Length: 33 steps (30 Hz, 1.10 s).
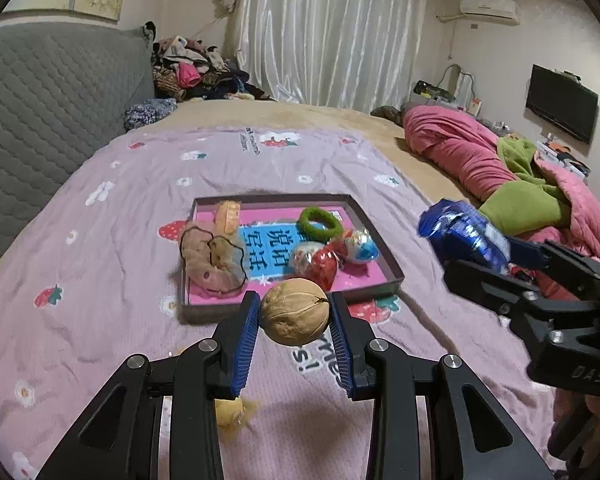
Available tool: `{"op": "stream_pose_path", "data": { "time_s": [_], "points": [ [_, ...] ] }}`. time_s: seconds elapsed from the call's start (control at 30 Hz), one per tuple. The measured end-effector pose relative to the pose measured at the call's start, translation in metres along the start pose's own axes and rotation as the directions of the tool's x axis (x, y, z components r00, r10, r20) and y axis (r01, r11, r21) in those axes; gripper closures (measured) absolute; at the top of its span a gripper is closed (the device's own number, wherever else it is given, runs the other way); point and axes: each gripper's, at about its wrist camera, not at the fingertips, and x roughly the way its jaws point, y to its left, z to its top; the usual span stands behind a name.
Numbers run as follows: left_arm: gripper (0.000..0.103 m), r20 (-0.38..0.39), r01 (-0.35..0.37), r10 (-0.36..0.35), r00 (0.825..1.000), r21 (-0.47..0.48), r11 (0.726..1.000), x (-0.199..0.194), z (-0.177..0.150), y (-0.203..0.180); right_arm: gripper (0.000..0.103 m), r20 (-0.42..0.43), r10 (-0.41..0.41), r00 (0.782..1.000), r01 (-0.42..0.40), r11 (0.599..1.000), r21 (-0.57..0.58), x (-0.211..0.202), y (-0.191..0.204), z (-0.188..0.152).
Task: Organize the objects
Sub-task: 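Carry the walnut and blue snack bag with both tools over the tray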
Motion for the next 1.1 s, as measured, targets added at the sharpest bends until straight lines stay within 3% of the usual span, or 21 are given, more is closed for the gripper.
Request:
{"op": "stream_pose_path", "data": {
  "time_s": [0.8, 1.1],
  "points": [
    [0.067, 0.032, -0.025, 0.025, 0.999, -0.005, 1.000, 0.034, 0.070, 0.011, 0.037, 0.113, -0.035, 0.993, 0.026, 0.997, 0.077, -0.001, -0.029, 0.061],
    [0.067, 0.032, -0.060, 0.060, 0.998, -0.014, 0.998, 0.072, 0.082, 0.025, 0.037, 0.142, -0.016, 0.990, 0.007, 0.998, 0.069, 0.043, -0.039, 0.071]
  ]
}}
